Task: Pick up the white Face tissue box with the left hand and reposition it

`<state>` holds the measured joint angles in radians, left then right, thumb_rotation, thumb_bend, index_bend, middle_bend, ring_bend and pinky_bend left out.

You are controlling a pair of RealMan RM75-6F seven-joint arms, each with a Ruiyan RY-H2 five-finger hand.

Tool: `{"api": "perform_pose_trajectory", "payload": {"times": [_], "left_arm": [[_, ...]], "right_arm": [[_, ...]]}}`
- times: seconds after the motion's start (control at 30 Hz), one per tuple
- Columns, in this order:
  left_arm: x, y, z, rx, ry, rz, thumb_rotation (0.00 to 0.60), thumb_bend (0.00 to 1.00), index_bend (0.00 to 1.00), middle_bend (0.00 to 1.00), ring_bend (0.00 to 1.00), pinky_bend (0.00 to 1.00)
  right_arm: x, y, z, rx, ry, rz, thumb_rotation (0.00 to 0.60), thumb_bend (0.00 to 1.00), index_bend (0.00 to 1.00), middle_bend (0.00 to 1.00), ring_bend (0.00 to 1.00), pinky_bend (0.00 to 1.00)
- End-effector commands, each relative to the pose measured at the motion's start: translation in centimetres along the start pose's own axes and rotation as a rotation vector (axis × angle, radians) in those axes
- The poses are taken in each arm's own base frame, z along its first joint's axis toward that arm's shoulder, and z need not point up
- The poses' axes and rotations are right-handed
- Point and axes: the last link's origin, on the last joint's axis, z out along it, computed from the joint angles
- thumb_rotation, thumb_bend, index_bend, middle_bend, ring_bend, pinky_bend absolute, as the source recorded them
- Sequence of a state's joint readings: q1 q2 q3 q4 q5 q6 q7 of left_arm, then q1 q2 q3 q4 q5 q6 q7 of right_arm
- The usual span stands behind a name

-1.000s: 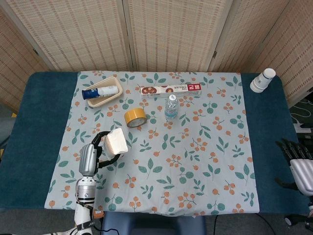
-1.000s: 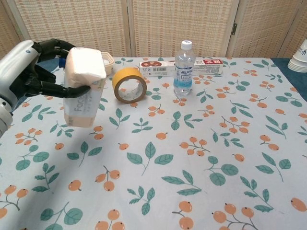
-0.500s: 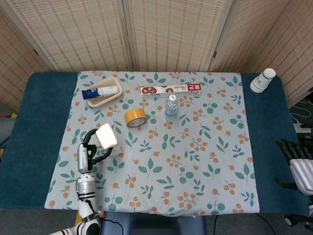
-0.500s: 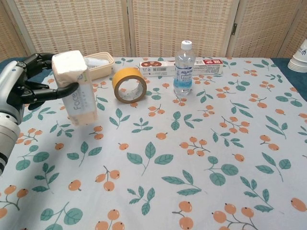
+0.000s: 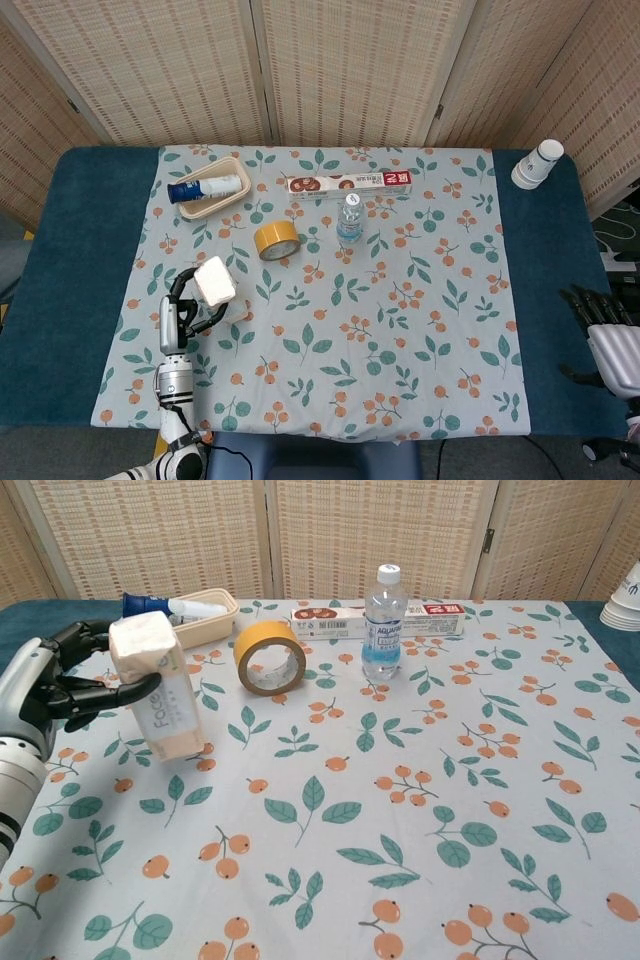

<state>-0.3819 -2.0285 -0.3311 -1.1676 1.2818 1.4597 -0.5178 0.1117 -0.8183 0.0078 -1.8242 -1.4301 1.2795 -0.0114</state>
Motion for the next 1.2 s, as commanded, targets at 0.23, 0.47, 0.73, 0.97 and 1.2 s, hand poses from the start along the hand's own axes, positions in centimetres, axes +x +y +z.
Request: {"api": "perform_pose_trajectory", "payload": {"times": [0.23,0.47,0.73,0.97,1.2], "left_arm": [[-0.1,-1.4,-0.2,-0.006,-0.003,0.016,0.600,0.22,0.38,0.48,1.00,1.00],[-0.2,-2.8,-0.5,0.034,-0.029,0.036,0.600,0.22,0.36,0.45,1.00,1.00],[0.1,-3.2,-0.5,0.009,-0.058,0.033,0.600,0.20,0.16,0.38,1.00,1.00],[0.5,-3.0,-0.7,-0.043,-0.108,0.027,0.600,0.13,0.00,0.16,0.98,1.00],[1.3,-2.7,-0.6,-0.047,-0.128,0.030,0.600,0.12,0.00,0.12,0.97,1.00]], "right_arm": [[-0.1,-0.1,0.1,-0.001,-0.008,-0.003,0.600,0.12,0.03,0.00,0.00,0.00],[-0.3,-0.2,0.2,0.006,-0.026,-0.013,0.600,0.12,0.03,0.00,0.00,0.00],[-0.2,-0.1,0.2,0.009,-0.032,-0.009,0.600,0.12,0.03,0.00,0.00,0.00],[-0.2,-0.1,0.2,0.010,-0.031,-0.006,0.600,0.12,0.03,0.00,0.00,0.00],[-0.2,-0.2,0.1,0.013,-0.032,-0.006,0.600,0.12,0.03,0.00,0.00,0.00]]}}
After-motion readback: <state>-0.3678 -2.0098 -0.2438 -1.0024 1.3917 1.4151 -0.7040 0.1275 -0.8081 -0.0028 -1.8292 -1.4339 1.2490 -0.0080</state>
